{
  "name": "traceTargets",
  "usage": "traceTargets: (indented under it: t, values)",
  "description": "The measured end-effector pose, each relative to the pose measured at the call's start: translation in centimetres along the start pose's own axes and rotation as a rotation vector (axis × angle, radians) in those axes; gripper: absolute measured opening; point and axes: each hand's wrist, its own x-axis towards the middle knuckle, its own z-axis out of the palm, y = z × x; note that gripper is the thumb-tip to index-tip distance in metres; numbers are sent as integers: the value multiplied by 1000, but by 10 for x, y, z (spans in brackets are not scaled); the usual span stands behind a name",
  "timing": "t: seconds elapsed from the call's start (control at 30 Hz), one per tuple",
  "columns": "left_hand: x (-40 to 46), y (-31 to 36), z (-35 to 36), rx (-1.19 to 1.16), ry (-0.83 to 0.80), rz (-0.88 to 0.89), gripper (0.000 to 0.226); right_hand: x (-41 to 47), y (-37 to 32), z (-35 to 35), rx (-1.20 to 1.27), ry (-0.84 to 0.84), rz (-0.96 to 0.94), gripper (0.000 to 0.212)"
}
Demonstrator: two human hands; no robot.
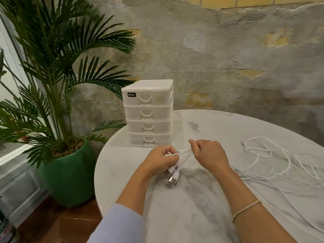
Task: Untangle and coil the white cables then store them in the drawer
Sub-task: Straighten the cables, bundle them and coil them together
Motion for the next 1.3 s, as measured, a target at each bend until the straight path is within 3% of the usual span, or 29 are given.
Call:
traceTargets:
  t: [0.17,0.33,0.4,0.7,0.9,1.0,1.07,1.2,1.3]
  values:
    - [-1,0,-1,199,-24,38,25,1,4,-1,-8,-7,-28,53]
    - [-3,4,1,80,-2,85,13,3,6,0,22,-47,-60,53]
    - [-3,5,6,128,-78,125,9,3,5,1,20,-51,-64,52]
    - [-1,3,10,119,-229,29,24,-1,9,-6,-17,-82,12,60]
    - [4,0,1,193,-78,75,24,-3,4,-12,190,-465,-91,42]
    - [4,0,-3,210,-88,66,23,-3,9,-18,213,-566,-96,36]
    - [1,1,-5,223,-156,33,24,-1,16,-18,152,-522,-76,38]
    - [-12,13,-12,199,-347,-8,23,2,16,-9,6,-211,43,47]
    - [-20,20,-19,267,-438,-41,16,2,12,-1,-60,-70,47,50]
